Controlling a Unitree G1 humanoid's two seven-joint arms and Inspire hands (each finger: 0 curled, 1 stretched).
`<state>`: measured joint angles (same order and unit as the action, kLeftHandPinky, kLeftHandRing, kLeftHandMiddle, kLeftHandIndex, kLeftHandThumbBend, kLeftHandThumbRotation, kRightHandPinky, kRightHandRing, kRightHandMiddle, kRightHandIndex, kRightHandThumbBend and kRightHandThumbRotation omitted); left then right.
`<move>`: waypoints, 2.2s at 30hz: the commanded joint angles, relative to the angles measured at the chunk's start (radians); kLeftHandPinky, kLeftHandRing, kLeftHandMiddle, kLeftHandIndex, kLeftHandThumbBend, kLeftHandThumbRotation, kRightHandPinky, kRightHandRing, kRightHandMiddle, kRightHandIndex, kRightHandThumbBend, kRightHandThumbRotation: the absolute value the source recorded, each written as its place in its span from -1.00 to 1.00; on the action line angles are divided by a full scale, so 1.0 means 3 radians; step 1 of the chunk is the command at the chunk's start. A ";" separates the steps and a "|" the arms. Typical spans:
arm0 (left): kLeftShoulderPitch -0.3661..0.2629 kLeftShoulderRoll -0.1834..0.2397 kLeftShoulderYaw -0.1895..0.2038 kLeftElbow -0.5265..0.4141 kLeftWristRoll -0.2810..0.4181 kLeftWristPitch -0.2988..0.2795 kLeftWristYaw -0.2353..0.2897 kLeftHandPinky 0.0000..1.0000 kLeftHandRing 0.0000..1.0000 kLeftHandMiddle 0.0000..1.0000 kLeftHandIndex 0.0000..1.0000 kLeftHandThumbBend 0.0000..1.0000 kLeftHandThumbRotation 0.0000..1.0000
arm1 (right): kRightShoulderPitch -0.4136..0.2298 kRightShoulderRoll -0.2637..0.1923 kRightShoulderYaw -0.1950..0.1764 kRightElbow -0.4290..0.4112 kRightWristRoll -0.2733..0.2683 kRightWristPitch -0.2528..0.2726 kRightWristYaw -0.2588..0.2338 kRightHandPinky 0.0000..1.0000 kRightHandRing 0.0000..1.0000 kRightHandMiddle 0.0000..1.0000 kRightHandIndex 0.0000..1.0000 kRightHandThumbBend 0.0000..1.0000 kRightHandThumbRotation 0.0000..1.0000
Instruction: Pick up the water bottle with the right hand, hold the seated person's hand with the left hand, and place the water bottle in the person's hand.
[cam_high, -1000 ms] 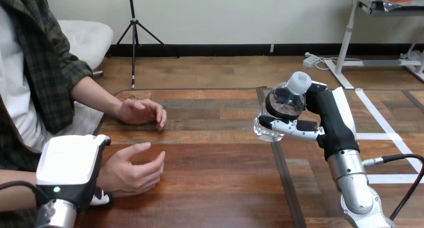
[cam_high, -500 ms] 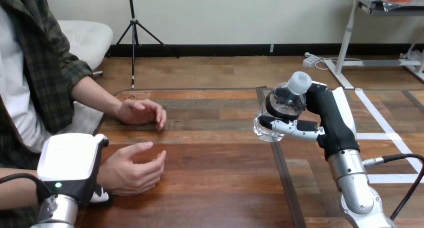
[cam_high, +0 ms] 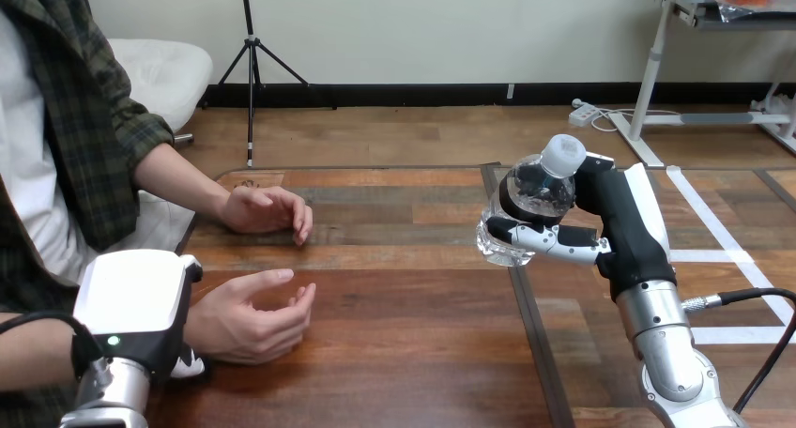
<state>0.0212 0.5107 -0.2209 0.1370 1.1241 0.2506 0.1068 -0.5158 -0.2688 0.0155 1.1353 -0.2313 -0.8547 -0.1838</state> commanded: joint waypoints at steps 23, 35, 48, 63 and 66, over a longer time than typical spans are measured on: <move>0.0047 0.0128 -0.0212 0.0019 -0.0060 0.0079 -0.0606 0.43 0.47 0.51 0.48 0.66 -0.89 | -0.0185 -0.0021 -0.0070 -0.0206 0.0071 -0.0096 -0.0041 -0.22 -0.12 -0.04 -0.04 0.43 -1.00; 0.0032 0.0191 -0.0245 -0.0154 -0.0166 0.0071 -0.1187 0.50 0.53 0.57 0.52 0.57 -0.82 | -0.0180 -0.0036 -0.0068 -0.0220 0.0060 -0.0104 -0.0052 -0.22 -0.11 -0.03 -0.03 0.42 -1.00; -0.0030 0.0152 -0.0294 -0.0272 -0.0162 0.0274 -0.1752 0.45 0.49 0.53 0.50 0.54 -0.86 | -0.0187 -0.0036 -0.0087 -0.0215 0.0095 -0.0105 -0.0024 -0.23 -0.12 -0.03 -0.04 0.43 -1.00; -0.0060 0.0096 -0.0329 -0.0126 -0.0175 0.0280 -0.1572 0.45 0.52 0.58 0.55 0.50 -1.00 | -0.0193 -0.0039 -0.0096 -0.0211 0.0080 -0.0123 -0.0025 -0.24 -0.13 -0.03 -0.04 0.44 -1.00; -0.0066 0.0082 -0.0333 -0.0085 -0.0179 0.0282 -0.1495 0.44 0.52 0.58 0.55 0.50 -1.00 | -0.0196 -0.0036 -0.0102 -0.0206 0.0086 -0.0127 -0.0018 -0.24 -0.13 -0.04 -0.04 0.44 -1.00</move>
<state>-0.0342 0.5531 -0.2767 0.0362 1.0910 0.3429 -0.3487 -0.5158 -0.2728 0.0006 1.1353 -0.2248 -0.8548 -0.1811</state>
